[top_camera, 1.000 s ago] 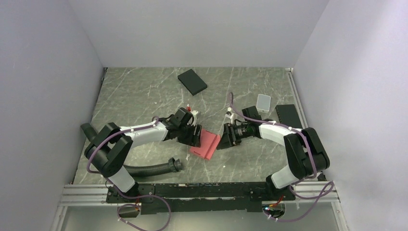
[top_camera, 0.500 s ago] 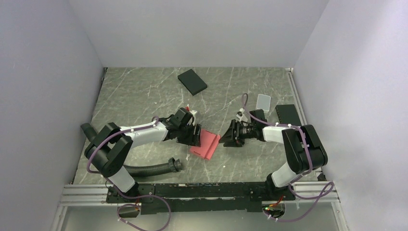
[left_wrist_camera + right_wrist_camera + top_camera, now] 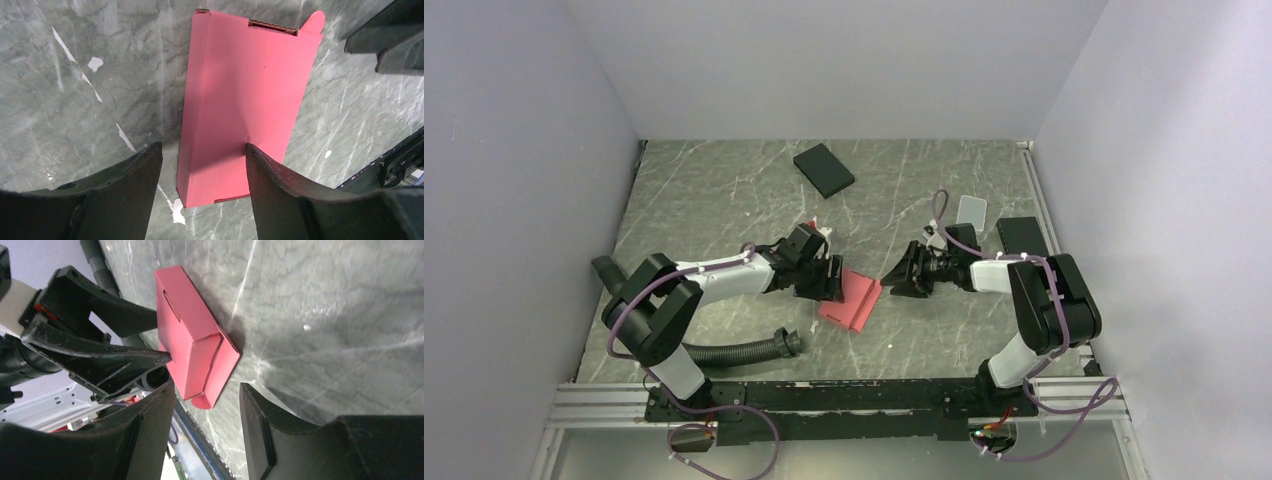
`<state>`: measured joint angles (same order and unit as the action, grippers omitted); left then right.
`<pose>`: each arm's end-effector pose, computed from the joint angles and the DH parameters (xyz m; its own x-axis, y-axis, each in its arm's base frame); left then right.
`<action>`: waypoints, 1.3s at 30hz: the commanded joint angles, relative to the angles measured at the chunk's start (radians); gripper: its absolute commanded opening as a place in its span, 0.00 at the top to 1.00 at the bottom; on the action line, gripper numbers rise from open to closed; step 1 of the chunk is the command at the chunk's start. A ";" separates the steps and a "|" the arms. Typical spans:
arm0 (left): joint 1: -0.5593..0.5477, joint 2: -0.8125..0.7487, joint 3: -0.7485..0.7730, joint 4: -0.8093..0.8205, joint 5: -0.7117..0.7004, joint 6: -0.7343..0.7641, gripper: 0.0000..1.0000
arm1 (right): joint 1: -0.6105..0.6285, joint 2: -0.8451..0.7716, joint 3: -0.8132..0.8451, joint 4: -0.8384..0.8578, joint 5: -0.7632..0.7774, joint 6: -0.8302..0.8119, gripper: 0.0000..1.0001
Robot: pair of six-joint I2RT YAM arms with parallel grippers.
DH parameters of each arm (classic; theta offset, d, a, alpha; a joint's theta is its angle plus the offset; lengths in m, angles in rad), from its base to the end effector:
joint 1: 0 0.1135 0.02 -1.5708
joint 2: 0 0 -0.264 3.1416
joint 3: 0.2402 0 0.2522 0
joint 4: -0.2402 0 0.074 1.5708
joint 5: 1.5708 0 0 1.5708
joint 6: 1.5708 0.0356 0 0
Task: Fold the paper box
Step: Close the paper box at the center of the board.
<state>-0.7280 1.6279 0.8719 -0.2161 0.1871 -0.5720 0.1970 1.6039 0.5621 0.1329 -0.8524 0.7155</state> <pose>0.2314 -0.2151 0.1627 -0.9148 0.1029 -0.3907 0.2817 0.8556 -0.4343 0.2537 0.0780 0.1193 -0.9660 0.2475 -0.0743 0.0677 0.5201 0.8514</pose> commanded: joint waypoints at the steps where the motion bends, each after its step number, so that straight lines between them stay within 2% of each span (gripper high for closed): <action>1: -0.006 0.028 -0.017 0.010 -0.002 -0.018 0.32 | 0.001 0.016 0.073 0.106 0.075 -0.021 0.47; 6: -0.006 0.029 -0.011 -0.005 0.000 -0.008 0.33 | -0.003 0.091 0.100 0.147 0.076 -0.017 0.55; 11: -0.007 0.042 -0.005 -0.015 0.003 -0.002 0.32 | -0.017 0.152 0.107 0.145 0.094 -0.023 0.75; 14: -0.006 0.050 -0.004 -0.021 0.003 0.003 0.33 | -0.018 0.190 0.120 0.122 0.081 -0.036 0.84; 22: -0.006 0.067 0.004 -0.020 0.011 0.005 0.33 | -0.013 0.226 0.133 0.118 0.024 -0.059 0.90; 39: -0.009 0.076 0.018 -0.033 0.022 0.020 0.33 | 0.027 0.182 0.143 0.077 -0.030 -0.126 0.90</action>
<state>-0.7280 1.6543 0.8875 -0.1913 0.2123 -0.5694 0.2192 1.8187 0.6781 0.2203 -0.8574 0.6281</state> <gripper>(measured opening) 0.672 0.102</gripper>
